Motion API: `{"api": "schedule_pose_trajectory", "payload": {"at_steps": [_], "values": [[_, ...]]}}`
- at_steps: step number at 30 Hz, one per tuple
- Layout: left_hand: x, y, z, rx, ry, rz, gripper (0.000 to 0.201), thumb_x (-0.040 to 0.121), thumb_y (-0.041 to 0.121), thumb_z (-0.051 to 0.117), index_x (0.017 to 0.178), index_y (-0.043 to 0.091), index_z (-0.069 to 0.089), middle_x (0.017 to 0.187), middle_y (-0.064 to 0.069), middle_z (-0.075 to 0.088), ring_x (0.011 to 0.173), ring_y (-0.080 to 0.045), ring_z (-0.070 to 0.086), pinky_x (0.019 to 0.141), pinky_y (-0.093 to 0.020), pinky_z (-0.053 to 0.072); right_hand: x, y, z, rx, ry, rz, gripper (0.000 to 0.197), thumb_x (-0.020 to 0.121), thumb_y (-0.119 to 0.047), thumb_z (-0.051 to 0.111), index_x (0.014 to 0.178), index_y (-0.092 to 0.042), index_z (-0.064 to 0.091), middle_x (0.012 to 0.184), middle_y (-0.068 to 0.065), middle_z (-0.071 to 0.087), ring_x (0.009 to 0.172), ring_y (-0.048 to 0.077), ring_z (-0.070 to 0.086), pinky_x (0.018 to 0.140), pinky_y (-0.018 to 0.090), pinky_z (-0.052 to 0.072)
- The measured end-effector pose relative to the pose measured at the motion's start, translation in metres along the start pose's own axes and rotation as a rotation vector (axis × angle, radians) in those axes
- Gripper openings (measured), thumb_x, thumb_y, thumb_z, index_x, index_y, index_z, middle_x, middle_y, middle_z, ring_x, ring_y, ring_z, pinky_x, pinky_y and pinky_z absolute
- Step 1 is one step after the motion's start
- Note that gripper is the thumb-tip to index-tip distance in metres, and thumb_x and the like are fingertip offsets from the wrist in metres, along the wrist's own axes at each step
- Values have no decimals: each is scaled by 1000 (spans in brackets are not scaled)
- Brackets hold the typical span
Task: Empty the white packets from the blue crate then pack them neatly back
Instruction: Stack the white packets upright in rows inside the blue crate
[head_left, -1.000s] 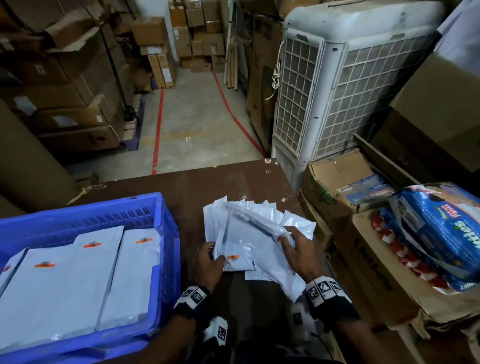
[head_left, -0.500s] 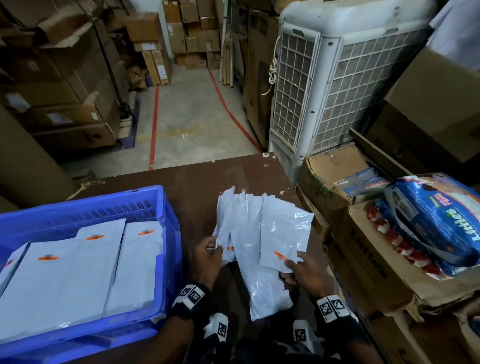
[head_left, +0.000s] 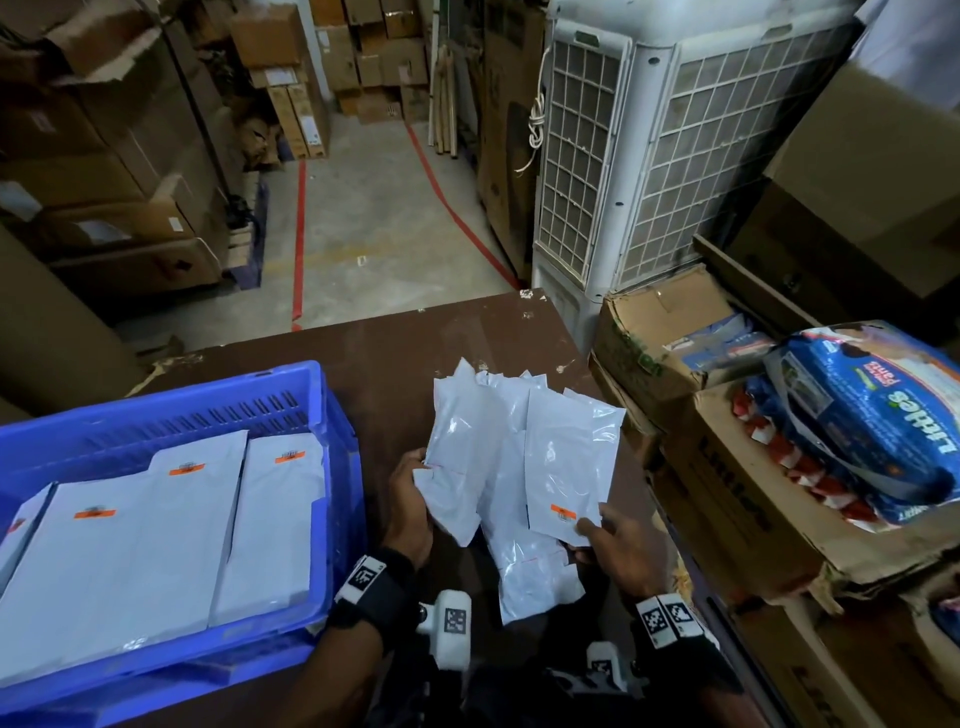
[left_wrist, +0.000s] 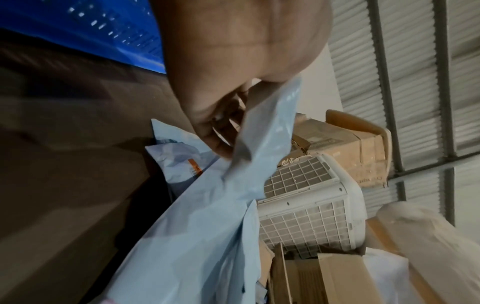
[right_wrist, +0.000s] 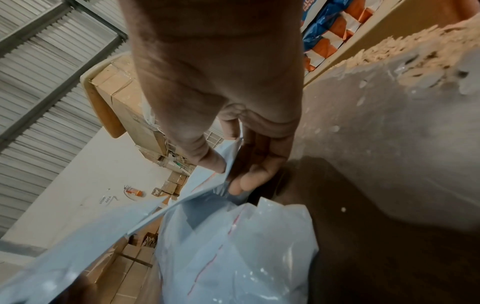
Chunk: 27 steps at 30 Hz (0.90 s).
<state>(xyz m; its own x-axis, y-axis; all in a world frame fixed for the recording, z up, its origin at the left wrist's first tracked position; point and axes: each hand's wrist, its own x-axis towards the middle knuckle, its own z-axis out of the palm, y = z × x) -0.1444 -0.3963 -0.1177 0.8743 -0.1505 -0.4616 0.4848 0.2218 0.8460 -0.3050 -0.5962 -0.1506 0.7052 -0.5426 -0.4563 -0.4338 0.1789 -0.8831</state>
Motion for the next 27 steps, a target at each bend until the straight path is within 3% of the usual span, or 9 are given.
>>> {"api": "schedule_pose_trajectory", "payload": {"at_steps": [6,8,10,13,16,20,23,25,27], "values": [[0,-4,-14,-104,-77,-328,70,79,78,49,118,23,67,115,-8,71,111,-33,63,93,-54,51,3,8,4,-7,15,34,18,93,-8,62,111,-7,64,86,14,75,71,36,73,62,38,59],[-3,-5,-15,-44,-106,-323,61,75,71,62,115,24,68,114,-6,71,108,-30,64,93,-52,51,4,9,4,-7,20,32,18,94,-10,62,112,-7,63,88,13,75,71,35,73,61,37,59],[-7,-9,-14,66,-101,-220,46,75,36,80,113,14,67,114,-11,70,101,-28,67,90,-47,55,2,7,4,-9,21,21,17,94,-9,62,111,-7,63,90,14,75,68,32,73,57,33,59],[-11,-11,-10,73,-78,-102,38,77,-4,75,113,0,66,112,-18,71,103,-36,69,92,-50,55,-1,4,4,-8,21,10,13,95,-7,61,108,-6,62,91,19,73,60,24,72,50,25,55],[-11,2,-1,105,-37,36,26,80,-3,74,106,2,69,105,-15,74,97,-33,71,84,-46,58,2,8,4,-10,32,14,14,94,-7,62,107,-2,62,87,24,72,61,28,71,52,30,55],[-19,24,17,340,-60,411,20,90,1,65,106,11,73,96,-2,75,83,-10,71,65,-19,53,2,9,3,-38,16,6,15,94,-10,64,108,-4,64,87,20,73,72,37,73,61,35,58],[-16,27,16,492,-79,688,28,84,-7,65,100,14,75,113,-5,69,103,-8,64,80,-14,50,1,8,3,-46,9,3,16,94,-10,64,108,-4,64,89,19,74,73,34,73,57,29,58],[-6,13,8,911,71,801,35,73,2,71,96,29,74,128,0,55,121,-12,47,99,-29,43,2,10,2,-65,5,3,17,93,-12,65,108,-2,63,88,19,74,73,34,73,58,30,58],[-1,-2,-3,1295,156,603,41,70,19,75,102,43,67,145,3,35,137,-23,25,112,-47,25,3,12,1,-74,-2,11,18,93,-13,66,109,-4,64,87,17,74,73,32,74,58,30,59]]}}
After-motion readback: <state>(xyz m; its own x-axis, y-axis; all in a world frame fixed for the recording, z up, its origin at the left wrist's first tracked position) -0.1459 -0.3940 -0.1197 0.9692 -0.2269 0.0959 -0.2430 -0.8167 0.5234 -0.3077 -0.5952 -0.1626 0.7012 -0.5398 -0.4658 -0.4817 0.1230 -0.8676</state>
